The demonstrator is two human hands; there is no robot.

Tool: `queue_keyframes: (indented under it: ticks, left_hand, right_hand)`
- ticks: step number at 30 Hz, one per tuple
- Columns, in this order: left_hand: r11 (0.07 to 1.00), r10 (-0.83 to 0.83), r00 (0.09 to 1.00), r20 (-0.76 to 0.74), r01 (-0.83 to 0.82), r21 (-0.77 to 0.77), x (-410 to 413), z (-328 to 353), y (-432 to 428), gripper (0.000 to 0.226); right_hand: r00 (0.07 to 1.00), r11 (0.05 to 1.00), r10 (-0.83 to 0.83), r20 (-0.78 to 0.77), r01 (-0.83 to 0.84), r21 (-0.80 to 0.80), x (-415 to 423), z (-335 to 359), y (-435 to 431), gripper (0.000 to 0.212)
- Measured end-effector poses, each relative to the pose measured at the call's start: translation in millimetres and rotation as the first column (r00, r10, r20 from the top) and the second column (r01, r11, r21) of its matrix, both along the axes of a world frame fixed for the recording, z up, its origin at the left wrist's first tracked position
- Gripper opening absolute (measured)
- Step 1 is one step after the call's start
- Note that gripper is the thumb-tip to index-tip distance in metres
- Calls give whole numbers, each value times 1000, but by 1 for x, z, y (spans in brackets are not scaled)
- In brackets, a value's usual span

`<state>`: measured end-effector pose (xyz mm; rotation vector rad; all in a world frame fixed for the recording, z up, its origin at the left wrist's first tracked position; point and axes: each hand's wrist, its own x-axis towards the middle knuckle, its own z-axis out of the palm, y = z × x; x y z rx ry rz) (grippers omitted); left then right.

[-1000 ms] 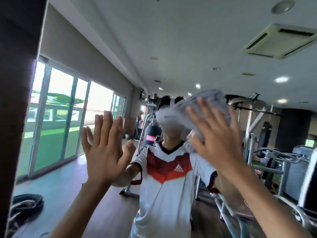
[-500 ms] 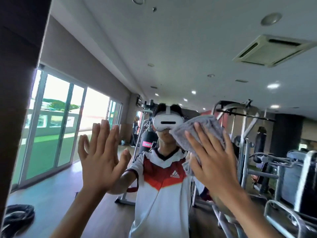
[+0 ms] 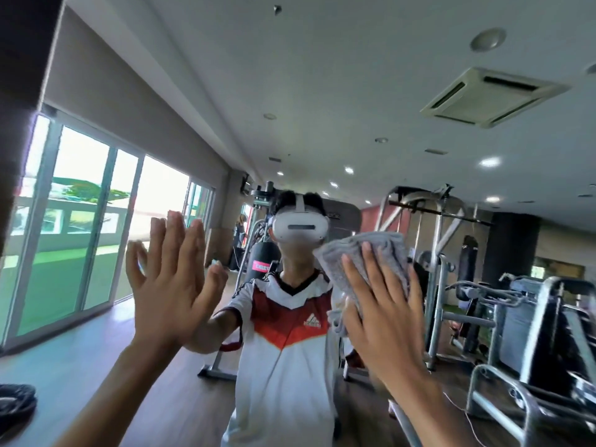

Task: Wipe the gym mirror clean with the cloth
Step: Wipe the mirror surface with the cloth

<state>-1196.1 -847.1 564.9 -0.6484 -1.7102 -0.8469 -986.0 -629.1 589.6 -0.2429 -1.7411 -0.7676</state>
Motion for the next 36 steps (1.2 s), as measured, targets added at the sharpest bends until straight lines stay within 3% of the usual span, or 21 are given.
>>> queue_keyframes:
  ticks: [4,7,9,12,14,18,22,28,31,34,36]
  left_hand:
    - [996,-89,991,97,91,-8,37,5,24,81]
    - [992,-120,990,68,123,-31,69,21,54,81]
    - [986,-166,982,92,166,7,88,25,72,81]
    - [988,-155,982,109,156,8,115,6,97,79]
    - [988,-151,983,103,153,-6,122,-4,105,78]
    - [994,-107,985,136,110,-17,124,-5,114,82]
    - [989,-40,999,-6,38,-143,151,-9,143,77]
    - [997,-69,998,7,69,-40,164,-23,158,75]
    - [993,-116,992,50,116,3,171,-13,166,70]
    - [994,-107,994,-21,107,-2,190,3,185,61]
    - [990,-143,986,-82,142,-19,208,5,203,57]
  right_hand:
    - [981,971,-46,-190,-1,-237,31,56,39,61]
    - [936,954,-32,-352,-76,-290,18,119,30,60]
    - [961,983,7,-275,-57,-174,3,123,11,60]
    - [993,980,47,111,-67,186,9,76,12,58]
    - [977,962,22,214,-78,260,35,59,42,59]
    - [998,988,49,32,-53,144,71,93,91,60]
    - [982,995,99,-163,-96,29,56,118,71,55]
    - [989,969,72,130,-101,225,92,47,104,56]
    - [999,989,43,15,-44,140,126,72,147,61]
    - [973,995,72,-220,-84,-47,132,120,153,57]
    - [958,995,80,-274,-93,-36,120,124,141,57]
